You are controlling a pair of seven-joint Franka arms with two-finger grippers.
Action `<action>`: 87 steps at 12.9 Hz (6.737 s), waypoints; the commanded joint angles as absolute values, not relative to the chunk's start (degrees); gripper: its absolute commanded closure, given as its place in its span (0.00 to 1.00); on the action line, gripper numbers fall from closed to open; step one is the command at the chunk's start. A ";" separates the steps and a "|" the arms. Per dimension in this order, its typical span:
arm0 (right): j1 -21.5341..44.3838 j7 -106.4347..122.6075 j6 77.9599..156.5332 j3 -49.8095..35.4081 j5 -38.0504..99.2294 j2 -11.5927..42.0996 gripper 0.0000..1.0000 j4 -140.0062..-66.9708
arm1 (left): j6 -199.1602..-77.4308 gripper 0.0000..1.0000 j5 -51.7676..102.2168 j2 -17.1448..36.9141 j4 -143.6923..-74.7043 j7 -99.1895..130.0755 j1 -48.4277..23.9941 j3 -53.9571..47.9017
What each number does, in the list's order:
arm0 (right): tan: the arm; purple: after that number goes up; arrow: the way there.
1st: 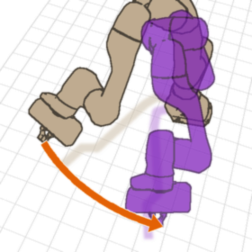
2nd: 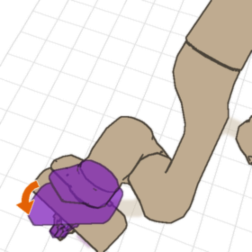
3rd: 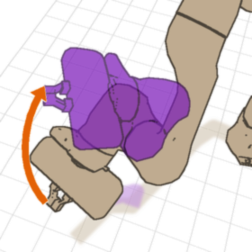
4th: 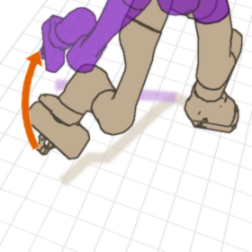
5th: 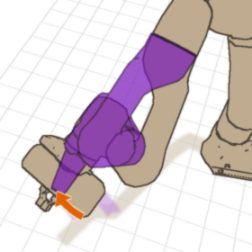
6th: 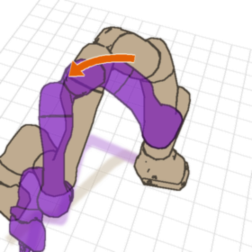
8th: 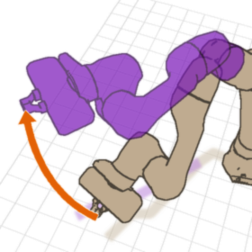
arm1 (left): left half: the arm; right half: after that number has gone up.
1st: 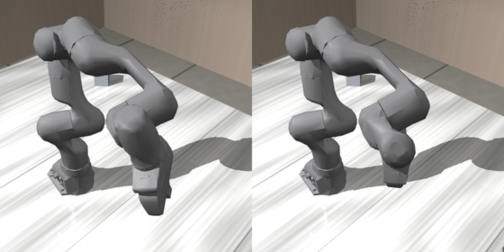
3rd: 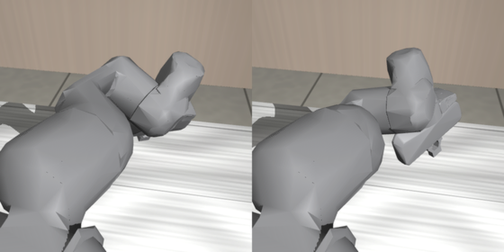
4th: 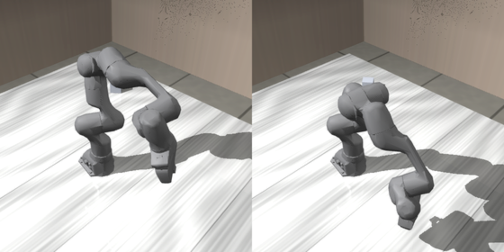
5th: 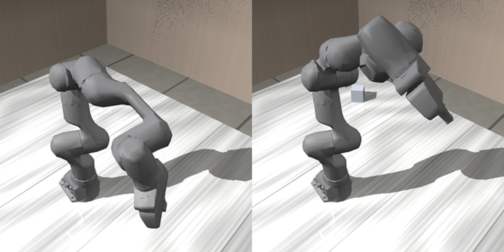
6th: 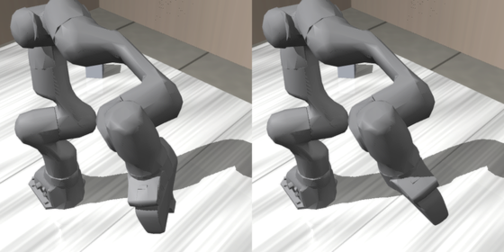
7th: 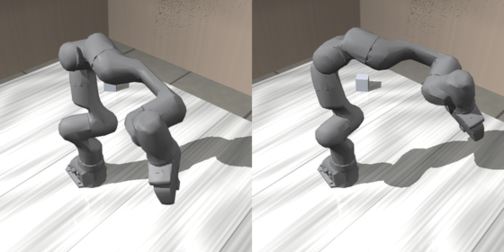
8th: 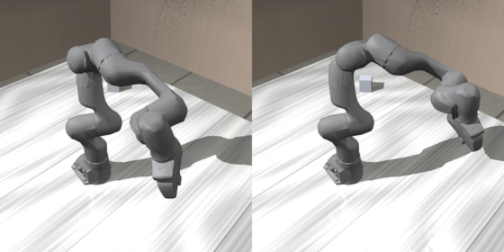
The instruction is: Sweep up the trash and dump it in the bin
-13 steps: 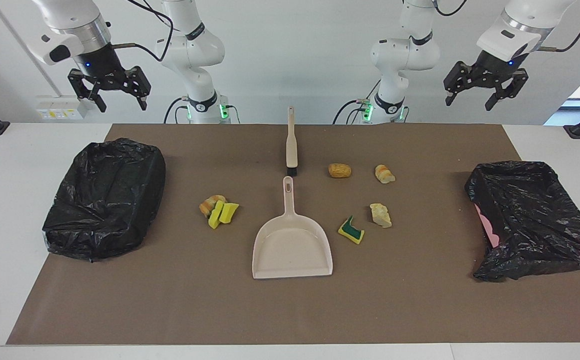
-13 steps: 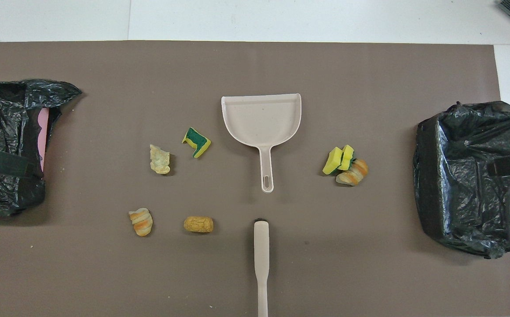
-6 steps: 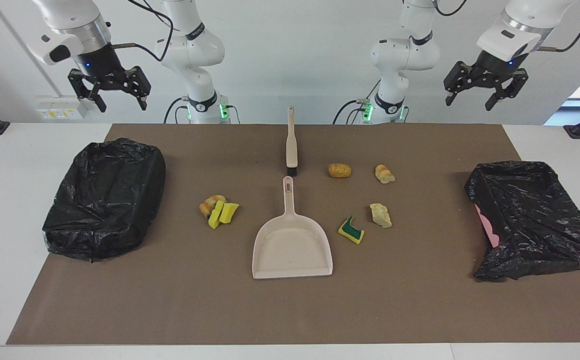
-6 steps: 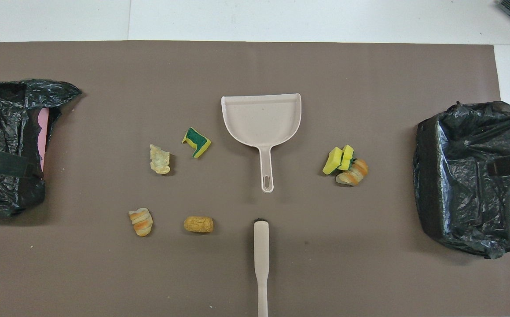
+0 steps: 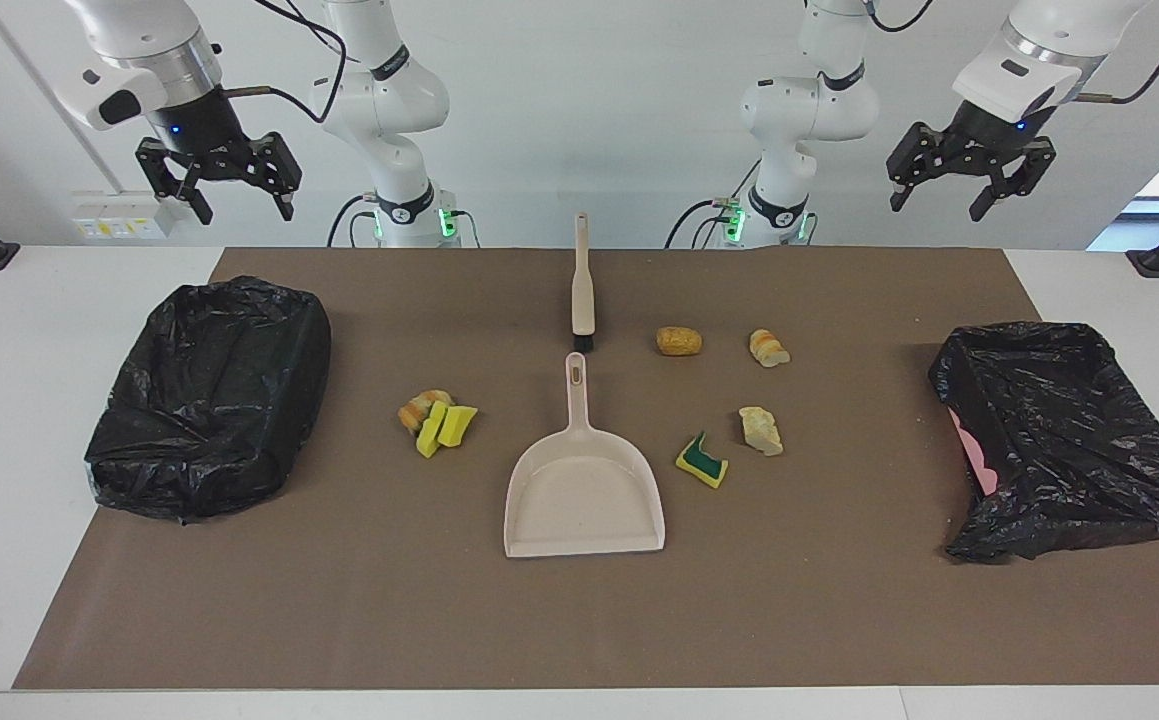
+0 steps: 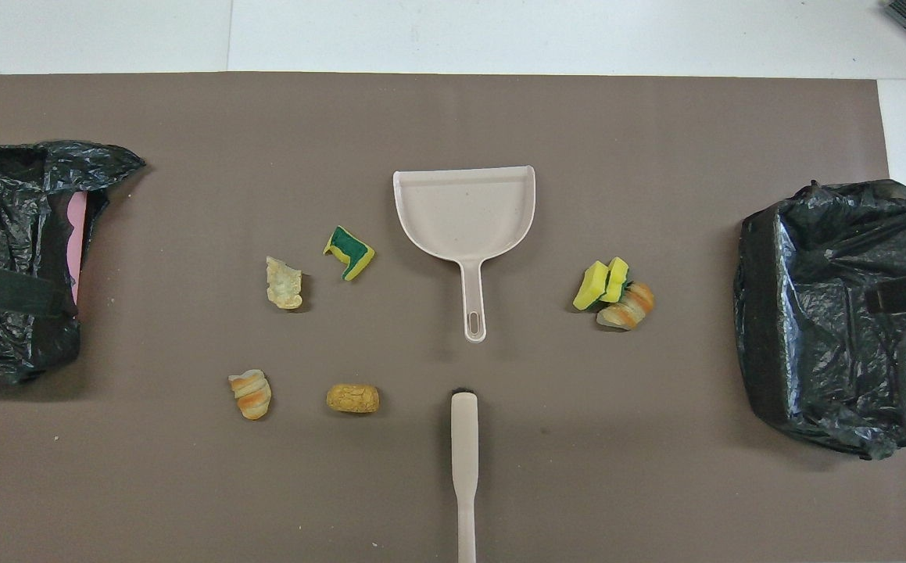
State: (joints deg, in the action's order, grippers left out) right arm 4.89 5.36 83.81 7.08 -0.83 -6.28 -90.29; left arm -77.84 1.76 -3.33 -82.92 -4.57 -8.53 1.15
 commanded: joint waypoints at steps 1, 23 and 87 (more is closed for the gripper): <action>4.66 3.96 84.98 6.68 -0.70 -7.91 0.00 -92.81 | -76.82 0.00 1.76 -4.22 -83.23 -4.48 -8.79 0.62; 19.68 -5.35 115.92 6.50 8.34 18.70 0.00 -91.33 | -100.35 0.00 6.32 -14.77 -119.69 34.09 -47.79 -0.44; 32.43 56.51 120.50 5.89 -5.45 12.04 1.00 -115.40 | -112.47 1.00 3.07 -9.67 -140.71 50.86 -33.04 -0.09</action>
State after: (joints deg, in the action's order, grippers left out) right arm 32.62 57.55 119.00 6.11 -4.08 13.31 -113.03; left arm -109.23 1.86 -10.58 -141.53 59.12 -33.25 0.27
